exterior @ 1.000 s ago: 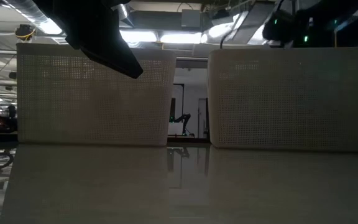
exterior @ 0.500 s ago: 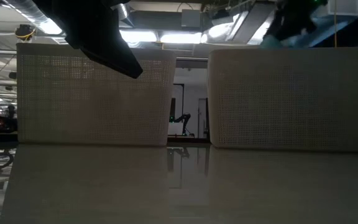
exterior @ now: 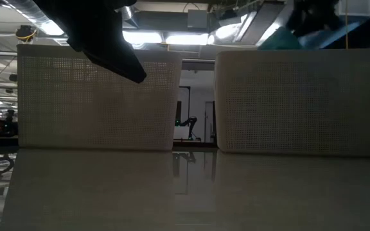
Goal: Sort clothes
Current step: Put the light blue shirt into the right white bin, then return to Home Position
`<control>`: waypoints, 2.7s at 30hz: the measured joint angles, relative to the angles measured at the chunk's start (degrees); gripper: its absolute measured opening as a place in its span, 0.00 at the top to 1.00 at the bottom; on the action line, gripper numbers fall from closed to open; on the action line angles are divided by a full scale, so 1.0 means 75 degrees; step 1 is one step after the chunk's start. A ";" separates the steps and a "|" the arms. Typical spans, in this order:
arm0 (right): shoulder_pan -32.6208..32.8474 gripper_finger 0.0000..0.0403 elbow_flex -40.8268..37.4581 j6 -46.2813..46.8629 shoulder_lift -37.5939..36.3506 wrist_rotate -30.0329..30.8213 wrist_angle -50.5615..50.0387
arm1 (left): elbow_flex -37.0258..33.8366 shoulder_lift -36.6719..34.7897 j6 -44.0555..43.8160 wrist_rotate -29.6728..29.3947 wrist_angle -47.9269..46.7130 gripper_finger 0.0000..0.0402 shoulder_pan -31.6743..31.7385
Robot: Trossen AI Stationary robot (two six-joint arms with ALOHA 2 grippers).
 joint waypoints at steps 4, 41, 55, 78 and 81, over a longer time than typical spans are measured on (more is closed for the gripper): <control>-0.0220 0.41 0.0003 0.0633 -0.0006 -0.0042 -0.1510 | 0.0000 0.0000 0.0000 0.0006 -0.0006 0.58 -0.0006; 0.3526 0.41 -0.4109 -0.0236 -0.1195 -0.4031 0.6040 | -0.3246 -0.2975 0.3271 0.2235 0.5340 0.95 0.0567; 0.3509 0.55 -0.5679 0.0626 -0.3299 -0.2758 0.6168 | -0.4861 -0.4988 0.3147 0.1873 0.6081 0.99 0.0370; 0.3504 0.99 -0.7405 -0.0033 -0.4933 -0.3361 0.6967 | -0.5281 -0.5555 0.3263 0.1555 0.6024 0.99 0.0338; 0.3504 0.98 -0.7404 -0.0247 -0.5159 -0.3294 0.6839 | -0.5281 -0.5555 0.3270 0.1338 0.6030 0.99 0.0339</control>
